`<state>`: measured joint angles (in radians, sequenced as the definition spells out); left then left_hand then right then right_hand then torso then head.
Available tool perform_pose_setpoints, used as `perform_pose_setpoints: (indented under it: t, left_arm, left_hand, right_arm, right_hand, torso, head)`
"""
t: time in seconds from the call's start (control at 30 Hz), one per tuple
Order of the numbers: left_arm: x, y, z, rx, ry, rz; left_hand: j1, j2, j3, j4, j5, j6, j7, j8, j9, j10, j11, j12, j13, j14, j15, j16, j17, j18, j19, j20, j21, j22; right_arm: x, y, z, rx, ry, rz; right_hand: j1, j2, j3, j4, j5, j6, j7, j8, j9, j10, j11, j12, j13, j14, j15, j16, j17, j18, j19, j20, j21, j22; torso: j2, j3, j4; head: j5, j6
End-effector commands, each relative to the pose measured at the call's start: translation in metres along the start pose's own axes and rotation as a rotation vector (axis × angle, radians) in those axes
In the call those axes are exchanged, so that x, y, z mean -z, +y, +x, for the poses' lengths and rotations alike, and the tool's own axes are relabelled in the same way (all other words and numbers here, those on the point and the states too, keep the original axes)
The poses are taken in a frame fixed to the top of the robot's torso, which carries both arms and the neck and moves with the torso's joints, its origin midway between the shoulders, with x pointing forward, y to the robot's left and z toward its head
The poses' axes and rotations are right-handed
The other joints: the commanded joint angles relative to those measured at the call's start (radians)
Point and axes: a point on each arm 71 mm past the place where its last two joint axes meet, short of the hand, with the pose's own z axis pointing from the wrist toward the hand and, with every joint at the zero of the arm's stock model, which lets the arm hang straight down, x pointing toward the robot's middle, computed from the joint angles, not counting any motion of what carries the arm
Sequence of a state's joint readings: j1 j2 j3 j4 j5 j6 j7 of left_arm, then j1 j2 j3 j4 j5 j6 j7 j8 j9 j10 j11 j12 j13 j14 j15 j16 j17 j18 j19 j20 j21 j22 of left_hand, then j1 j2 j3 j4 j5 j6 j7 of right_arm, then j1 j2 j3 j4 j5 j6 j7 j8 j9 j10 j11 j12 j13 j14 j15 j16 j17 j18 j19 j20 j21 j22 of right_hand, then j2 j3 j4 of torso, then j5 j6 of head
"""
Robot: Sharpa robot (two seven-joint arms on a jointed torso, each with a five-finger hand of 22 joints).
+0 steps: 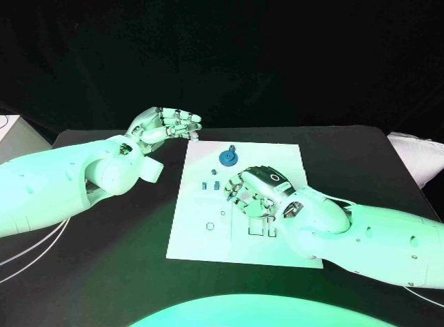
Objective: Assemble the parts on the task board
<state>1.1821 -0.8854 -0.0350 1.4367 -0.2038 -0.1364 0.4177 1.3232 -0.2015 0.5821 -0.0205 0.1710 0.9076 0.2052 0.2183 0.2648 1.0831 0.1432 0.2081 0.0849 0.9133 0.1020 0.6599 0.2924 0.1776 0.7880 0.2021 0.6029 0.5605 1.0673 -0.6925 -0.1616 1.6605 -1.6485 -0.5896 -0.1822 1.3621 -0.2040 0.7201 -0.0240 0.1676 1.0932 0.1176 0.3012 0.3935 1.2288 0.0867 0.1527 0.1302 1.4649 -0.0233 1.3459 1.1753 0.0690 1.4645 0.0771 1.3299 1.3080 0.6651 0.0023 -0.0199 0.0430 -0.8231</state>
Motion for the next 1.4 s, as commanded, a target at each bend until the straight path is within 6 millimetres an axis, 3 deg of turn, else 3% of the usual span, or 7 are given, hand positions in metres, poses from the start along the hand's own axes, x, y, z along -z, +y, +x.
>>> perform_pose_setpoints:
  t: [0.03, 0.37, 1.03, 1.4]
  left_arm:
    - [-0.002, -0.001, 0.004, 0.011, 0.005, 0.011]
    - [-0.003, -0.001, 0.006, 0.013, 0.012, 0.011]
    - [-0.004, 0.000, 0.007, 0.016, 0.020, 0.002]
    - [-0.004, 0.001, 0.007, 0.019, 0.026, -0.005]
  left_hand:
    - [0.010, 0.000, -0.006, 0.002, 0.001, 0.002, 0.006, 0.001, -0.001, 0.000, 0.006, -0.004, -0.001, 0.007, -0.003, -0.005, 0.001, 0.001, 0.006, 0.000, -0.004, -0.002]
    - [0.010, 0.000, -0.006, 0.002, 0.001, 0.001, 0.006, 0.001, -0.002, 0.000, 0.006, -0.004, -0.001, 0.007, -0.003, -0.005, 0.001, 0.001, 0.006, 0.000, -0.005, -0.002]
    - [0.008, -0.001, -0.008, 0.003, 0.001, 0.000, 0.007, 0.001, -0.003, -0.001, 0.006, -0.006, -0.002, 0.007, -0.002, -0.008, 0.002, 0.001, 0.006, 0.001, -0.007, -0.003]
    - [0.008, 0.000, -0.008, 0.003, 0.001, -0.001, 0.007, 0.000, -0.003, -0.001, 0.007, -0.007, -0.002, 0.006, -0.002, -0.009, 0.002, 0.000, 0.006, 0.001, -0.008, -0.003]
  right_arm:
    - [-0.002, 0.004, 0.010, 0.029, 0.044, -0.017]
    - [-0.007, 0.008, 0.024, 0.050, 0.067, -0.022]
    - [-0.006, 0.008, 0.030, 0.073, 0.090, -0.025]
    - [-0.006, 0.009, 0.032, 0.079, 0.093, -0.027]
  right_hand:
    - [-0.002, 0.005, 0.004, -0.002, 0.005, 0.004, 0.001, 0.003, 0.002, 0.049, -0.039, -0.002, 0.000, 0.028, -0.009, -0.006, -0.001, -0.017, 0.027, -0.008, -0.002, 0.130]
    - [-0.002, 0.006, 0.005, -0.002, 0.005, 0.003, 0.001, 0.003, 0.002, 0.049, -0.038, -0.004, 0.000, 0.027, -0.008, -0.008, -0.004, -0.017, 0.027, -0.008, -0.001, 0.130]
    - [-0.005, 0.006, 0.005, -0.003, 0.006, 0.002, 0.002, 0.002, 0.002, 0.049, -0.038, -0.006, 0.000, 0.028, -0.008, -0.008, -0.003, -0.017, 0.027, -0.008, -0.001, 0.130]
    - [-0.005, 0.006, 0.005, -0.003, 0.006, 0.002, 0.002, 0.002, 0.002, 0.049, -0.038, -0.006, 0.000, 0.028, -0.008, -0.008, -0.003, -0.017, 0.027, -0.008, -0.001, 0.130]
  torso:
    - [0.001, 0.0014, 0.0003]
    - [0.002, 0.0025, -0.0006]
    - [0.002, 0.0020, -0.0003]
    - [0.002, 0.0016, 0.0000]
  head:
    - [0.009, -0.007]
    - [0.030, -0.026]
    - [0.043, -0.049]
    - [0.049, -0.050]
